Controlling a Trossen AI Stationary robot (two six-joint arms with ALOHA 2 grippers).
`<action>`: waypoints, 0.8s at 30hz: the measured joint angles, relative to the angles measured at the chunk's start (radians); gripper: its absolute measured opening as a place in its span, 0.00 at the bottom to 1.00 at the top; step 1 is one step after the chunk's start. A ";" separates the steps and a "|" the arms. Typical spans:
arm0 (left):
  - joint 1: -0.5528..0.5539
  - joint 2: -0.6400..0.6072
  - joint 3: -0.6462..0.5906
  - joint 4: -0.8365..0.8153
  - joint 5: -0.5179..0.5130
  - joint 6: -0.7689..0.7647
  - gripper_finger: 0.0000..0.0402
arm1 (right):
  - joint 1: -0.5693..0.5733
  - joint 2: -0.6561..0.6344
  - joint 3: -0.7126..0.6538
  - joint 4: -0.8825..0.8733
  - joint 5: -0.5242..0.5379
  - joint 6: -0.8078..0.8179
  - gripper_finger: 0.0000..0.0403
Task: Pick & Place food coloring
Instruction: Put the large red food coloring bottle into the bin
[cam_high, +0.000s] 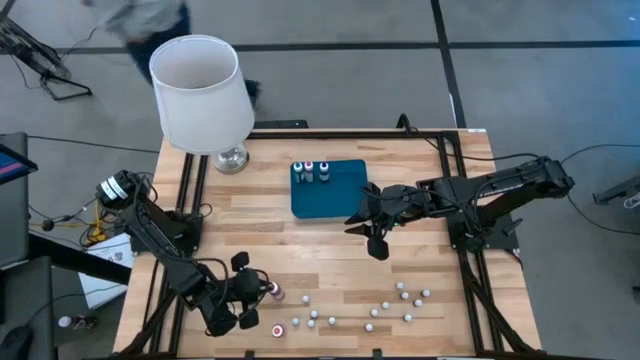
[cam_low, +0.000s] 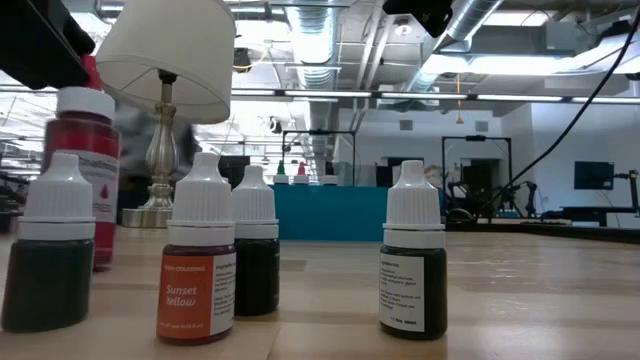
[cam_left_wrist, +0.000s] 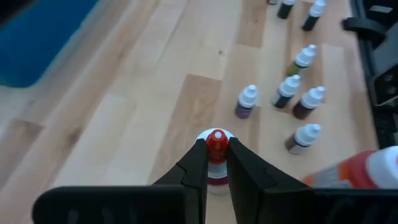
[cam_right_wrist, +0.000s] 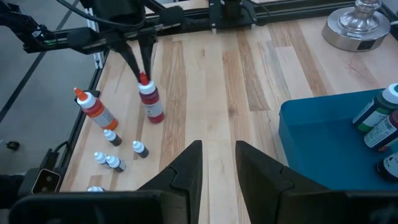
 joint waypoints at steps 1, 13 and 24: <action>0.000 0.000 0.000 -0.010 -0.012 0.000 0.08 | 0.000 0.000 0.000 0.000 0.000 0.000 0.21; 0.137 0.000 -0.001 -0.060 -0.062 0.103 0.08 | 0.000 0.000 0.000 0.000 0.000 0.008 0.21; 0.338 0.001 -0.001 0.107 0.038 0.379 0.08 | 0.055 0.000 0.000 0.000 0.006 0.024 0.21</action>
